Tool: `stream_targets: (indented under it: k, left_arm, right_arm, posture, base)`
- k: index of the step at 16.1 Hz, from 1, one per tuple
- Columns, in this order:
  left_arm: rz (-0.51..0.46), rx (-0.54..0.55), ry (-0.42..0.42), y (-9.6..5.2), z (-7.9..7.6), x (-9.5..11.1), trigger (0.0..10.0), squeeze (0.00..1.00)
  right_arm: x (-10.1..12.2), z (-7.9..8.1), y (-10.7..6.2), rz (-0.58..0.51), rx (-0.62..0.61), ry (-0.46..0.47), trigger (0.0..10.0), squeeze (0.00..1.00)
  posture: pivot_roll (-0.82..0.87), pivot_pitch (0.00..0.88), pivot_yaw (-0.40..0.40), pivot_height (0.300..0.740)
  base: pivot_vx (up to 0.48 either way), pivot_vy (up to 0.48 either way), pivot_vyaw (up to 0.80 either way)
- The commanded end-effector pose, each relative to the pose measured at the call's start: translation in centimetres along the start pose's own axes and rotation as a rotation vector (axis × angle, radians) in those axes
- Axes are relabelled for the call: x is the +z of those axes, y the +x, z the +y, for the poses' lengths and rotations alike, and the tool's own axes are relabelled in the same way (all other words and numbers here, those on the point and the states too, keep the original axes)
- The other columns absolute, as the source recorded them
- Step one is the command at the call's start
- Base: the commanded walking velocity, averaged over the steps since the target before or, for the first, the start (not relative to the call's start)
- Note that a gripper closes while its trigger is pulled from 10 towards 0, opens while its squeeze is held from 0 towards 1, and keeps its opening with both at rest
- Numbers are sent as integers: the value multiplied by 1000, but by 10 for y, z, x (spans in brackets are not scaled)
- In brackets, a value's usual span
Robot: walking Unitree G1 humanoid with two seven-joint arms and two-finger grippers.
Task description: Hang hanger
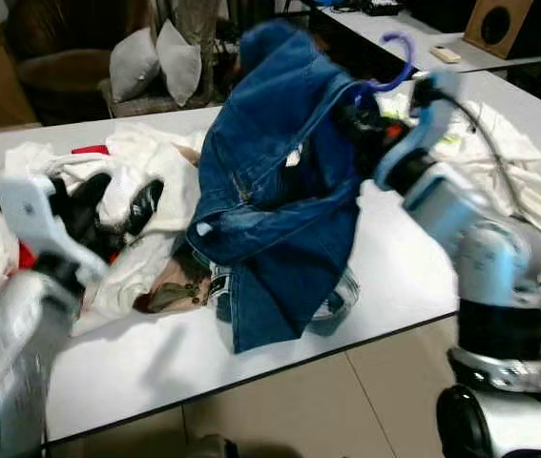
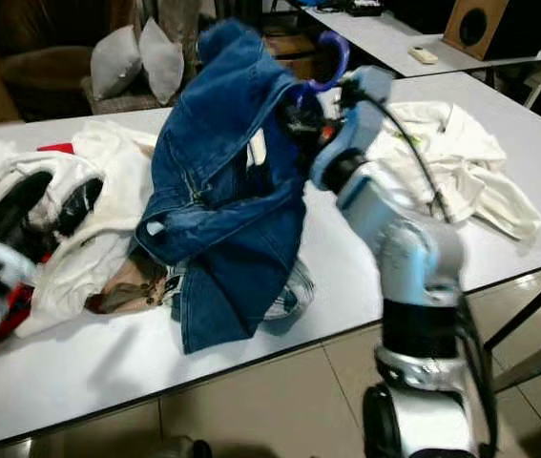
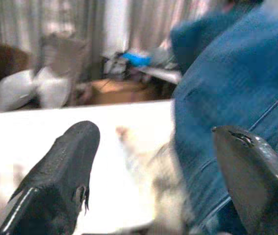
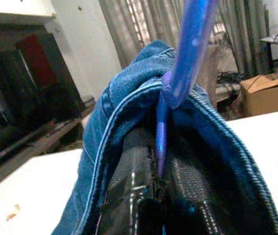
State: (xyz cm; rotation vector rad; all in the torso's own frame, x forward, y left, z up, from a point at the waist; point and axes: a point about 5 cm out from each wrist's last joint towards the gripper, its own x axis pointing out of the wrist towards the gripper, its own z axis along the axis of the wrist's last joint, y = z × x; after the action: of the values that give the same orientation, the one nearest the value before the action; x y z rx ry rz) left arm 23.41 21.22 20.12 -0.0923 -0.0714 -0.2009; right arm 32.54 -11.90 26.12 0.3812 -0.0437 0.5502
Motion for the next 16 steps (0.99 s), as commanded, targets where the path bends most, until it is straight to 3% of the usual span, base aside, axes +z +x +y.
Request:
stream_targets:
  k: [1, 5, 8, 13, 15, 16]
  left_arm:
    - [35, 12, 55, -4, -10, -3, 10000, 0]
    - [71, 29, 59, -11, -24, -11, 10000, 0]
    - [78, 37, 97, -10, -26, -10, 10000, 0]
    - [84, 82, 163, -14, -17, -5, 10000, 0]
    - [78, 130, 131, -16, -11, -5, 10000, 0]
    - [93, 171, 158, -20, -5, -5, 10000, 0]
  right_arm:
    - [9, 12, -4, -1, 50, -32, 10000, 0]
    - [8, 14, -11, 61, 84, -66, 10000, 0]
    - [10, 14, -13, 68, 99, -53, 10000, 0]
    - [14, 21, -19, 104, 207, -69, 10000, 0]
    - [12, 25, -22, 127, 243, -73, 10000, 0]
    - [8, 29, -25, 163, 293, -84, 10000, 0]
  posture:
    - [-16, 0, 12, 740]
    - [-17, 0, 6, 740]
    - [-18, 0, 5, 740]
    - [-10, 0, 5, 740]
    - [-7, 0, 2, 740]
    - [-4, 0, -1, 740]
  base:
    - [0, -480, 0]
    - [0, -480, 0]
    - [0, -480, 800]
    - [0, -480, 800]
    - [0, 0, 800]
    - [0, 0, 800]
